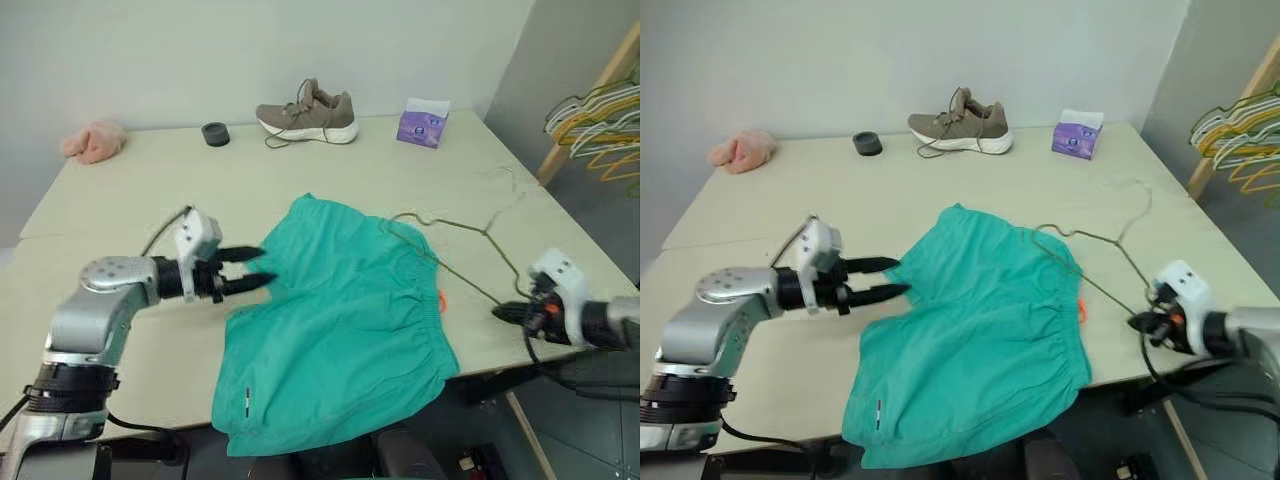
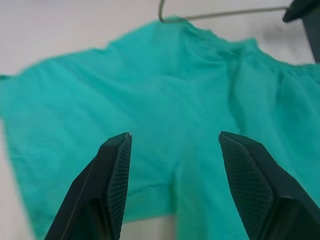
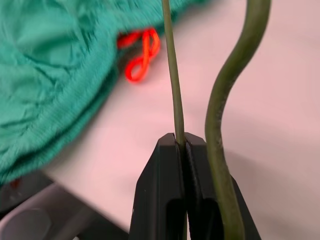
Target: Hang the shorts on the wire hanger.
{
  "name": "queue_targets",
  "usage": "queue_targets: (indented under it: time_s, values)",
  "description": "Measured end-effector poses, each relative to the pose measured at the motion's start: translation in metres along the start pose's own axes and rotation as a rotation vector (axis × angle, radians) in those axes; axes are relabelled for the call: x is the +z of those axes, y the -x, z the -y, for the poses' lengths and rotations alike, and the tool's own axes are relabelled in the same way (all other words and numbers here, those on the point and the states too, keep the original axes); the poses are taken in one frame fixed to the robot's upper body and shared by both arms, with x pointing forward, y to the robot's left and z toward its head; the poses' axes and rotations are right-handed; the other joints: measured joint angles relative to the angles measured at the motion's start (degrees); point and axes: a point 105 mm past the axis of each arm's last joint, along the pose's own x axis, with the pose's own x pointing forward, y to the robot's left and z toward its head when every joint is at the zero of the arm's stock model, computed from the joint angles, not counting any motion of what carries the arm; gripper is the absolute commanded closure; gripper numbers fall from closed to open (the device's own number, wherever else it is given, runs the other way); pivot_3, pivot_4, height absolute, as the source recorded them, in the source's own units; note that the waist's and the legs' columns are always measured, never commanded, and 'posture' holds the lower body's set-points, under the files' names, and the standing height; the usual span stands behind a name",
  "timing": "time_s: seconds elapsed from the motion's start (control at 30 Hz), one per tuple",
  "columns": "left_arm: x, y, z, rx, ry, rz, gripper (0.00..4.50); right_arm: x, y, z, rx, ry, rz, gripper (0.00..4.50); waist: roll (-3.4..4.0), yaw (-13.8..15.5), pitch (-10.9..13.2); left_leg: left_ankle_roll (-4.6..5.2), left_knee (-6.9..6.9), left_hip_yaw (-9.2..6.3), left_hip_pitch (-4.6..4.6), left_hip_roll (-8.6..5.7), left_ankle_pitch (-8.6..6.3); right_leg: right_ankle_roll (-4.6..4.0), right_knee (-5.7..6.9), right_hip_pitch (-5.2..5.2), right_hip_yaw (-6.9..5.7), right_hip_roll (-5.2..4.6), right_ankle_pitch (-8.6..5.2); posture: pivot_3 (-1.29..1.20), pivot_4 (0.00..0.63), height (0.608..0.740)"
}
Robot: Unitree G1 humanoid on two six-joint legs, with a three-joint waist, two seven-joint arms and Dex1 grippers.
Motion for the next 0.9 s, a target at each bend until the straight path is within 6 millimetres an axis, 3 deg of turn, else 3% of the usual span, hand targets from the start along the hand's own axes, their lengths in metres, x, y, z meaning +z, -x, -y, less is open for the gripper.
queue_targets:
  time_s: [0.17,0.3,0.53,0.9]
  values:
    - [-0.005,-0.010,0.009,-0.060,0.001,-0.023,1.57,-0.042,0.024,-0.009,-0.027,-0.192,-0.042,4.50,-0.04,-0.9,0.0,0.01,0.00,-0.02,0.13,-0.03,0.00,-0.01,0.02,0.09,0.05,0.04,0.00,-0.31,0.134,0.740]
    - [-0.004,-0.016,0.013,-0.095,-0.011,-0.031,1.57,-0.057,0.028,-0.021,-0.005,-0.256,-0.072,4.50,-0.20,-2.4,0.1,0.05,-0.01,-0.04,0.60,-0.03,0.02,-0.10,-0.10,0.59,0.05,0.05,0.05,-0.32,0.137,0.740]
    - [0.003,-0.024,0.014,-0.125,-0.047,-0.031,1.57,-0.049,0.016,-0.025,0.050,-0.279,-0.060,4.50,-0.27,-4.6,0.2,0.05,-0.70,0.05,0.91,-0.08,0.00,-0.09,-0.72,0.87,0.17,0.08,0.04,-0.30,0.138,0.740]
    - [-0.001,-0.023,0.015,-0.128,-0.055,-0.043,1.57,-0.041,0.007,-0.029,0.134,-0.274,-0.081,4.50,-0.47,-4.3,0.4,0.03,-0.87,0.04,0.91,-0.06,-0.01,-0.02,-0.74,0.82,0.14,0.05,-0.15,-0.28,0.129,0.740]
